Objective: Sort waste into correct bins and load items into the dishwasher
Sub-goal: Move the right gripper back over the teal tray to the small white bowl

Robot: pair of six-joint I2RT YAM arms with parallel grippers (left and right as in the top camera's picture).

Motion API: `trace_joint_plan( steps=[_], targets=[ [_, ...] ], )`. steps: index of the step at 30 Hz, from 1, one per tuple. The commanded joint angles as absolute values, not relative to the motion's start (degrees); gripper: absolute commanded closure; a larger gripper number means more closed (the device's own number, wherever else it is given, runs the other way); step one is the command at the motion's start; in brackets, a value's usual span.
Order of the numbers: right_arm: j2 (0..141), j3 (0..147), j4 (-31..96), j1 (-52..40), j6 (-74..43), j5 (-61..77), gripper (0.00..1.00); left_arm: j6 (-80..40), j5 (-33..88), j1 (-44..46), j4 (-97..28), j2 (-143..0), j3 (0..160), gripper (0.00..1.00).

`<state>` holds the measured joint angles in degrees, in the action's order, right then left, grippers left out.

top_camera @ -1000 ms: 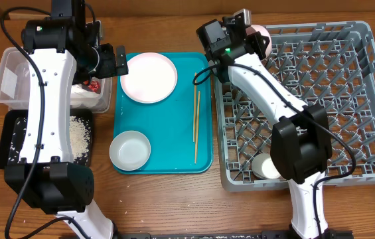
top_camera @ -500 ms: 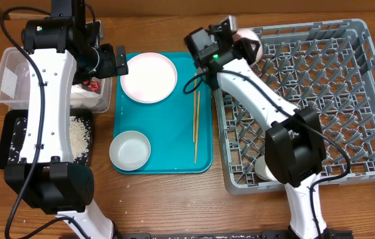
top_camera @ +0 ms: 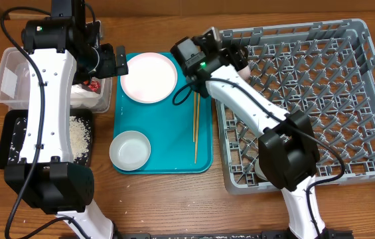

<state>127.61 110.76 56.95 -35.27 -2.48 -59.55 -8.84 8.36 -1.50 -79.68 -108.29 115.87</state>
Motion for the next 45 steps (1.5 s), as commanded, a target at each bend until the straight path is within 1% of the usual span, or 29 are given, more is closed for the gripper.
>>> trace_joint_plan(
  steps=[1, 3, 9, 14, 17, 20, 22, 26, 27, 29, 31, 35, 38, 43, 45],
  targets=[
    [127.22, 110.76, 56.90, -36.49, -2.98, -56.34, 0.21, -8.58, 8.40, -1.06, -79.46, -108.22, 116.95, 0.00],
    [126.34, 110.76, 56.88, -36.47, -3.29, -51.35, 0.19, -8.58, 8.40, -1.06, -79.46, -108.22, 116.95, 0.00],
    [122.06, 110.76, 57.12, -36.14, -7.75, -38.09, 0.19, -8.58, 8.40, -1.06, -79.46, -108.22, 116.95, 0.00],
    [118.10, 110.76, 57.36, -36.16, -9.15, -20.40, 0.20, -8.58, 8.40, -1.04, -79.46, -108.22, 116.95, 0.00],
    [117.38, 110.76, 57.28, -36.16, -11.81, -5.32, 0.20, -8.56, 8.40, -1.06, -79.48, -108.22, 116.95, 0.00],
    [117.80, 110.63, 57.78, -36.16, -12.05, 8.71, 0.23, -8.58, 8.43, -1.06, -79.35, -108.22, 116.95, 0.00],
    [118.80, 110.52, 57.39, -36.49, -12.08, 13.76, 0.25, -8.58, 8.40, -1.06, -79.35, -108.22, 116.95, 0.00],
    [120.90, 109.69, 54.00, -37.30, -16.56, 14.02, 0.26, -8.58, 8.40, -1.06, -79.35, -108.22, 116.95, 0.00],
    [121.36, 109.12, 52.51, -37.34, -18.31, 14.02, 0.28, -8.58, 8.40, -1.06, -79.31, -108.22, 116.95, 0.00],
    [121.78, 108.27, 50.70, -37.34, -20.58, 13.96, 0.35, -8.58, 8.43, -1.06, -79.31, -108.22, 116.95, 0.00],
    [121.97, 107.46, 49.89, -37.34, -22.31, 13.58, 0.39, -8.58, 8.43, -1.06, -79.31, -108.22, 116.95, 0.00],
    [121.99, 107.15, 52.07, -37.93, -22.79, 13.98, 0.40, -8.58, 8.40, -1.06, -79.29, -108.22, 116.95, 0.00],
    [122.02, 107.15, 55.37, -39.38, -22.74, 16.78, 0.40, -8.58, 8.40, -1.06, -79.29, -108.22, 116.95, 0.00],
    [122.06, 107.13, 59.92, -43.53, -22.74, 17.61, 0.40, -8.58, 8.40, -1.06, -79.29, -108.22, 116.95, 0.00],
    [122.41, 107.13, 59.88, -45.69, -22.76, 17.34, 0.42, -8.58, 8.40, -1.06, -79.29, -108.22, 116.95, 0.00]
  ],
)
